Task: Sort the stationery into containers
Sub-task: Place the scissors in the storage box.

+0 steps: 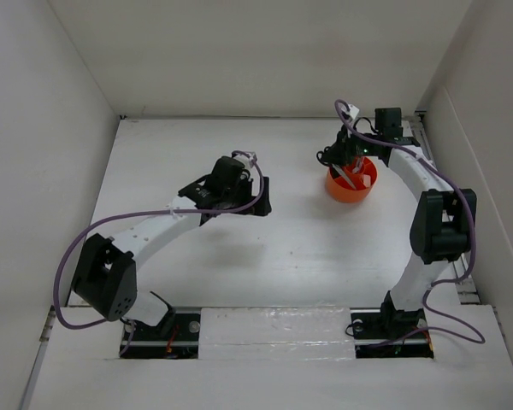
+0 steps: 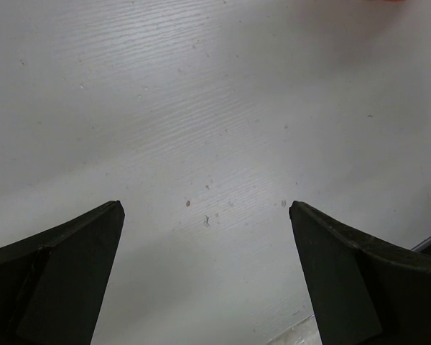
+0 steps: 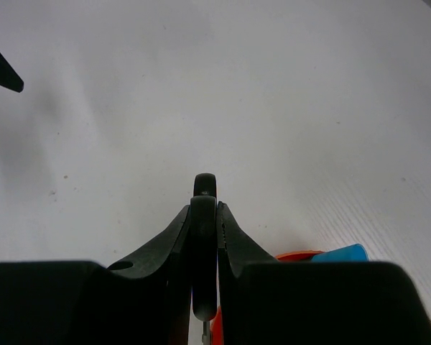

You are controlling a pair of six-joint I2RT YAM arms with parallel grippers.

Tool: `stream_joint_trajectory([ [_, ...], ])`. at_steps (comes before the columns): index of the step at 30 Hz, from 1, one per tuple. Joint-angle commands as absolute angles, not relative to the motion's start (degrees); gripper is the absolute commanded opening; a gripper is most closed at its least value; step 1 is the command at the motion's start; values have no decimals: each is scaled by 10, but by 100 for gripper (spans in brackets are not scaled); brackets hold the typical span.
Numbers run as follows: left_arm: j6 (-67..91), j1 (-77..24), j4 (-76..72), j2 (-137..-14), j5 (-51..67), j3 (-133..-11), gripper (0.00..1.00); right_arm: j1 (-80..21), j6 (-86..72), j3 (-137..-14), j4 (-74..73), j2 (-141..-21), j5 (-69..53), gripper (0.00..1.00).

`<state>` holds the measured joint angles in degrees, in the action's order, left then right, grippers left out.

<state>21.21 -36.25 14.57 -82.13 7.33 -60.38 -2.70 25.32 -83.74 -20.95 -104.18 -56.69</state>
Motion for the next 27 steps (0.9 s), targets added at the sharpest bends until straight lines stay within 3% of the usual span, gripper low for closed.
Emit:
stream_joint_trajectory([
  [1, 200, -362, 114, -809, 96, -590, 100, -28, 286, -847, -193, -1036, -592, 0],
  [13, 195, -362, 89, -791, 113, -551, 100, -23, 352, -926, -278, -1096, -581, 0],
  [27, 200, -362, 89, -791, 107, -540, 100, -18, 358, -891, -252, -1086, -585, 0],
])
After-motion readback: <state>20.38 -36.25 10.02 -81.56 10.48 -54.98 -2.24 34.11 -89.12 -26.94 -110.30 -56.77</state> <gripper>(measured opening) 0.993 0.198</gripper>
